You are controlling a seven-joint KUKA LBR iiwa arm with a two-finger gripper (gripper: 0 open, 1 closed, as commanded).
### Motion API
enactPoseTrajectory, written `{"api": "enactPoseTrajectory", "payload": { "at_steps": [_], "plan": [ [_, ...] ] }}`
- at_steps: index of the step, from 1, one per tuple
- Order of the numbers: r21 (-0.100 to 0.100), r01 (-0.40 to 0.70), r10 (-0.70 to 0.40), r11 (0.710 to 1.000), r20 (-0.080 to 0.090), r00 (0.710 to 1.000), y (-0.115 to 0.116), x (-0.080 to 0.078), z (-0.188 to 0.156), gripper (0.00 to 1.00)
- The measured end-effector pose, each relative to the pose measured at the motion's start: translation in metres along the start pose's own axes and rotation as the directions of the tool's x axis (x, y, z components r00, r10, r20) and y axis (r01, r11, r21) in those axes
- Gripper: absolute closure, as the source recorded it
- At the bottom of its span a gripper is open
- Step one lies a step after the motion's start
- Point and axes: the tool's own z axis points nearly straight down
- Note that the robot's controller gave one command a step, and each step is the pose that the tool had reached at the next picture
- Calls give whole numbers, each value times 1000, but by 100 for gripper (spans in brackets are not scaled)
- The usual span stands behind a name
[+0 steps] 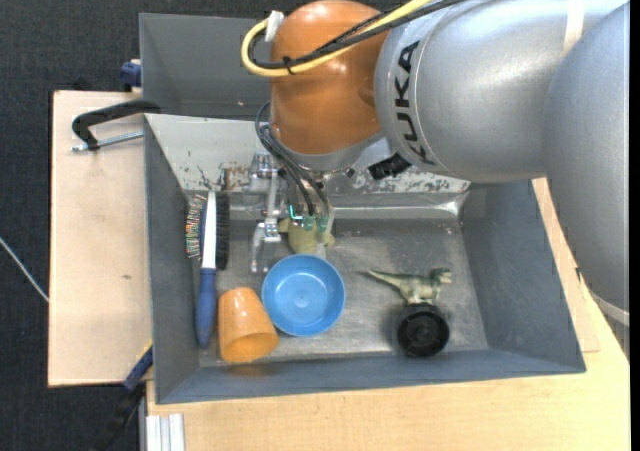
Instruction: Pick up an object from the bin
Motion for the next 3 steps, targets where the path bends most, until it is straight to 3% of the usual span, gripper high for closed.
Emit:
{"api": "enactPoseTrajectory", "payload": {
  "at_steps": [1, 2, 3],
  "plan": [
    [-8, 9, -9, 1000, 19, 1000, -130, -34, 119, 0],
    [-12, 4, -4, 1000, 30, 1000, -130, -38, 116, 100],
    [-1, 52, -52, 999, 22, 998, -125, -28, -15, 100]
  ]
}}
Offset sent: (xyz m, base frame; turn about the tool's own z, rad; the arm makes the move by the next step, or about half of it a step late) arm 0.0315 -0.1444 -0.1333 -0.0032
